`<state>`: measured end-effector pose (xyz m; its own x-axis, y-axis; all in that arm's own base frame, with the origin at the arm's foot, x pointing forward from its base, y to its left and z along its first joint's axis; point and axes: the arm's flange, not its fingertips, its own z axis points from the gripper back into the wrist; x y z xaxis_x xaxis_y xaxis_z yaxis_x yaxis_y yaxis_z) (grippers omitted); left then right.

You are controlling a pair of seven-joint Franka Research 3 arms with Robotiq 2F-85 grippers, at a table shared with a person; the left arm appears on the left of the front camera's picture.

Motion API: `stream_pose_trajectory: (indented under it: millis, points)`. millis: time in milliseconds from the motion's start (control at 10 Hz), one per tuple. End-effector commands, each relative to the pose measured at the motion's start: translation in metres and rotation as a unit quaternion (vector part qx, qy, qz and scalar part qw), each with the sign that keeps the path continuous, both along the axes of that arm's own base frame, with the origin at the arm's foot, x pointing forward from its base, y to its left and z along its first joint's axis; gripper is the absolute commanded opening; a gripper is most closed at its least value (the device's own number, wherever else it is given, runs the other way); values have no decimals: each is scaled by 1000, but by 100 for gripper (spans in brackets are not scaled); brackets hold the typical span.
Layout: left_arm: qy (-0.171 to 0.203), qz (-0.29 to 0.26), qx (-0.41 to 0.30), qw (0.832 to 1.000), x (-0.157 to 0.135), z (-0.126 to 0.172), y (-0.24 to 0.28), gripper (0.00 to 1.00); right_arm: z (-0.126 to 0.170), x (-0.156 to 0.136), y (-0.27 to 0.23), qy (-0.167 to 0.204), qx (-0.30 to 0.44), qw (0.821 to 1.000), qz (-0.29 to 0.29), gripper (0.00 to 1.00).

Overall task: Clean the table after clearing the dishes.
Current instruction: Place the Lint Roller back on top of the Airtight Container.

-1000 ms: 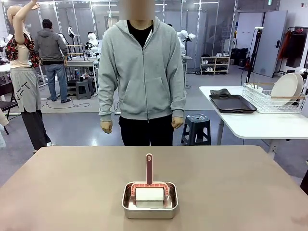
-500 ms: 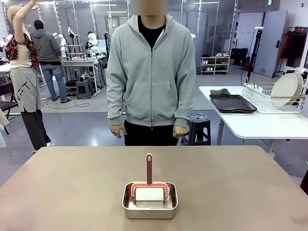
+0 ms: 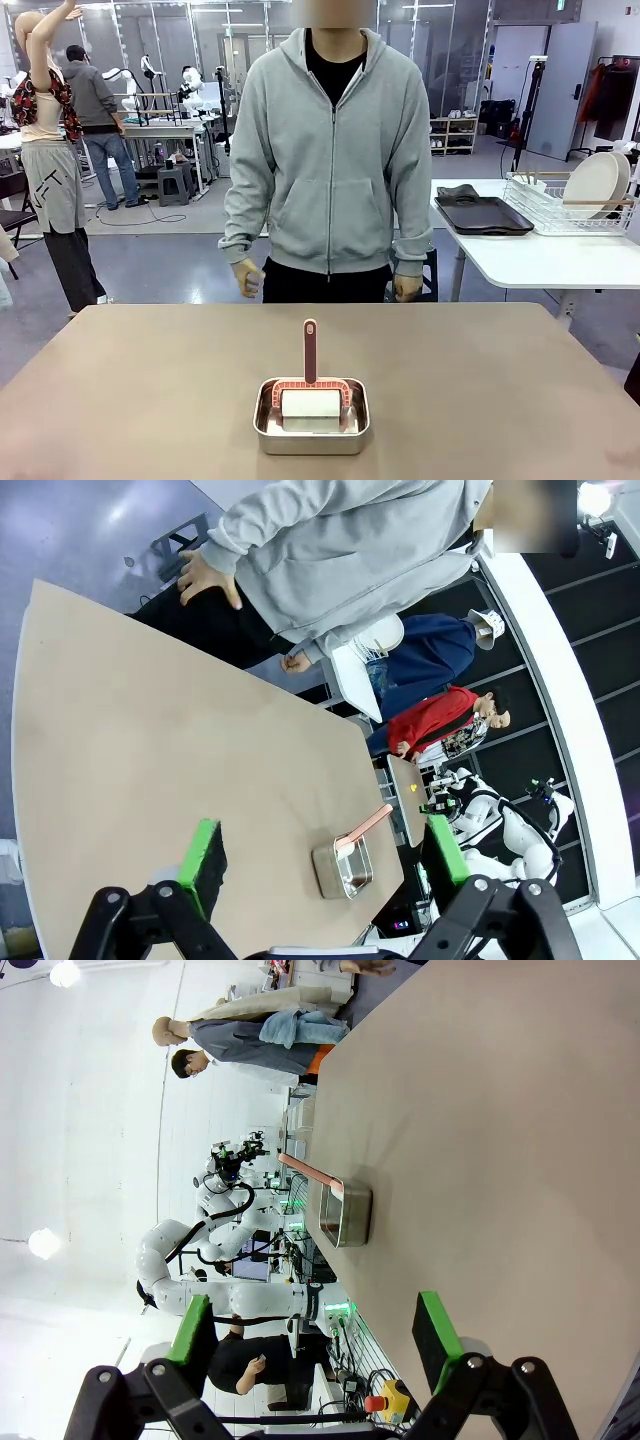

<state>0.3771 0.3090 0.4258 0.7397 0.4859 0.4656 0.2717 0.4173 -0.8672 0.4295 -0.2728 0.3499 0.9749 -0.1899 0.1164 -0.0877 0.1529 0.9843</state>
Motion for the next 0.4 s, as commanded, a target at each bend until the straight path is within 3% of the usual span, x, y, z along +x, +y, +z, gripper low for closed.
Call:
stream_pose_trajectory:
  millis: [0,300]
  points:
    - [7,2,-2,1000,-2,1,2,100,4,-1,2,-3,1,1000,1,100]
    - [7,2,-2,1000,-2,1,2,100,4,-1,2,-3,1,1000,1,100]
